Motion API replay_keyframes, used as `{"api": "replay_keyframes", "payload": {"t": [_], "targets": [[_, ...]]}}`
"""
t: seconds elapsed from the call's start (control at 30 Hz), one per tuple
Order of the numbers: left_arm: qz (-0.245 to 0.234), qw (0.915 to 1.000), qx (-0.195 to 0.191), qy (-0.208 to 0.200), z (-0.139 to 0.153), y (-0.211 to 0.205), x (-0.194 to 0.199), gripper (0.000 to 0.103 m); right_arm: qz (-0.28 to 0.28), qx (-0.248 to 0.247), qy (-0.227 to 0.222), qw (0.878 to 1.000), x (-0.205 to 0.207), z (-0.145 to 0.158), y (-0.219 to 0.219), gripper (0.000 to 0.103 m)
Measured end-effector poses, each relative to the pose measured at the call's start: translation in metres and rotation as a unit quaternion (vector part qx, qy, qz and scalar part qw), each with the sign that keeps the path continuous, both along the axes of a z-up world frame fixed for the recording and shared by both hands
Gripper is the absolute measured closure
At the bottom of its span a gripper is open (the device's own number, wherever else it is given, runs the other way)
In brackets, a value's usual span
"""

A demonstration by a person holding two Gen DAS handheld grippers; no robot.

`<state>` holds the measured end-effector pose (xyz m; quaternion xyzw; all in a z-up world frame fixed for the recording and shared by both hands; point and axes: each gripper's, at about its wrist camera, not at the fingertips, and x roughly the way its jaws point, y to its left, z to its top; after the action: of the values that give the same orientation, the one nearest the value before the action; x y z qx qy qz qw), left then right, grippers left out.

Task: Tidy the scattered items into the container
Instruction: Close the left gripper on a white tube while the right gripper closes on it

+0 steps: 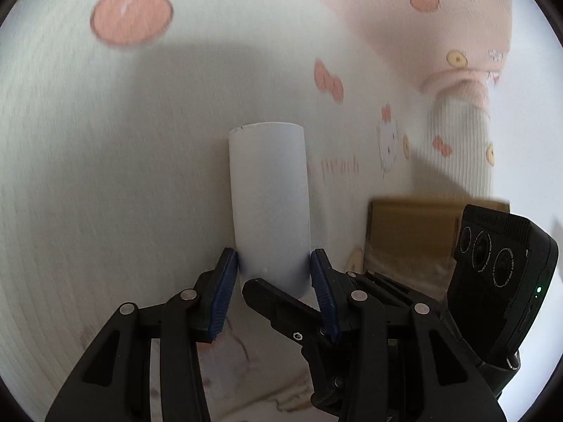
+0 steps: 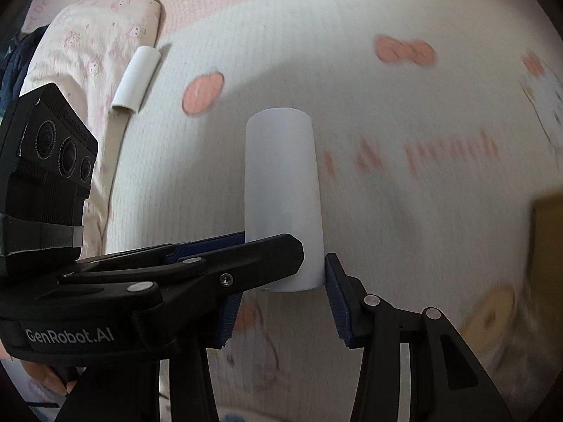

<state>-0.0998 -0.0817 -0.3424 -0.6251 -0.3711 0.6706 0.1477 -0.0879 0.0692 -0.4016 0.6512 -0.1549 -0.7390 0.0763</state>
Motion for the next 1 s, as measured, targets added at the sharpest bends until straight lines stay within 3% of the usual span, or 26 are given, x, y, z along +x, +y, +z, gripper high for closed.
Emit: {"api": "replay_keyframes", "payload": {"t": [0.23,0.53,0.7,0.77,1.0], "targets": [[-0.066,0.9975,-0.019,-0.019,0.001,0.033,0.020,0.056,-0.033,-0.032,-0.022,0.999,0.045,-0.006,0.015,0.061],[-0.036,0.9970,-0.068,0.007,0.018,0.025,0.024,0.051,-0.016,-0.014,-0.019,1.000,0.070,0.004,0.007,0.060],[-0.030,0.9975,-0.064,0.006,0.015,0.018,0.016,0.051,-0.030,-0.032,0.001,0.999,0.066,0.011,0.009,0.058],[-0.032,0.9973,-0.066,0.010,0.014,0.021,0.016,0.060,-0.036,-0.042,0.000,0.998,0.066,0.008,0.011,0.058],[-0.028,0.9968,-0.073,0.018,0.018,0.029,0.020,0.060,-0.050,-0.066,-0.015,0.996,0.063,-0.004,0.019,0.058]]}}
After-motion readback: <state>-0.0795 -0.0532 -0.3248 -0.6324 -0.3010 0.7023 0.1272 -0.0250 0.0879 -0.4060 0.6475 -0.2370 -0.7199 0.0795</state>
